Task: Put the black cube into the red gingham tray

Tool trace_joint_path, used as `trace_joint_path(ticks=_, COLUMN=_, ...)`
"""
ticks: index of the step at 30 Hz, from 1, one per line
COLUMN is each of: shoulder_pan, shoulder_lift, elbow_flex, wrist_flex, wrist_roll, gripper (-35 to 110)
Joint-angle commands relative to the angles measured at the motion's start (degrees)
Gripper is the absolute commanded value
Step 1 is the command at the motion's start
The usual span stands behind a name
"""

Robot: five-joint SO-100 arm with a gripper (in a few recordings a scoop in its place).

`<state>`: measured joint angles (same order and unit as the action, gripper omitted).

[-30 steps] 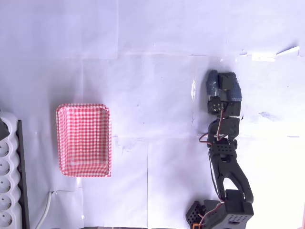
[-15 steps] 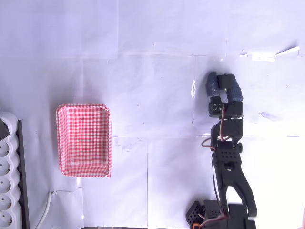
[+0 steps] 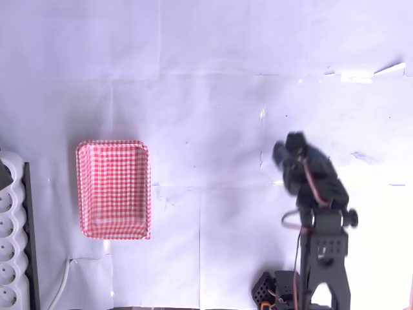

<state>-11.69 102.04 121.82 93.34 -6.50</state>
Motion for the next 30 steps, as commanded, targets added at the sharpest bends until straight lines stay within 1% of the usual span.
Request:
trace_joint_path(ticks=1, shoulder_pan=-12.2, shoulder_lift=-12.8, elbow_flex=11.7, wrist_flex=9.9, wrist_roll=-7.8, gripper=0)
trace_joint_path(ticks=4, shoulder_pan=-21.7, shoulder_lift=-12.0, elbow_flex=15.4, wrist_flex=9.6, wrist_roll=-13.1, gripper=0)
trace_joint_path(ticks=7, shoulder_pan=-30.1, shoulder_lift=-4.7, elbow_flex=22.9, wrist_flex=7.9, wrist_roll=-15.7, gripper=0)
trace_joint_path(ticks=9, shoulder_pan=-34.5, shoulder_lift=1.7, elbow_flex=27.7, wrist_flex=4.4, wrist_roll=-17.6, gripper=0)
trace_joint_path(ticks=13, shoulder_pan=-40.9, shoulder_lift=14.2, elbow_flex=37.0, wrist_flex=-2.3, wrist_roll=-17.8, gripper=0)
trace_joint_path(ticks=16, shoulder_pan=-44.0, shoulder_lift=22.1, elbow_flex=41.7, wrist_flex=-6.3, wrist_roll=-17.6, gripper=0)
trace_joint_path(ticks=22, shoulder_pan=-46.5, shoulder_lift=33.6, elbow_flex=44.0, wrist_flex=-21.8, wrist_roll=-14.7, gripper=3)
trace_joint_path(ticks=24, shoulder_pan=-47.5, shoulder_lift=36.4, elbow_flex=45.4, wrist_flex=-22.8, wrist_roll=-12.9, gripper=4)
trace_joint_path(ticks=30, shoulder_pan=-48.8, shoulder_lift=41.8, elbow_flex=47.5, wrist_flex=-25.4, wrist_roll=-12.7, gripper=9)
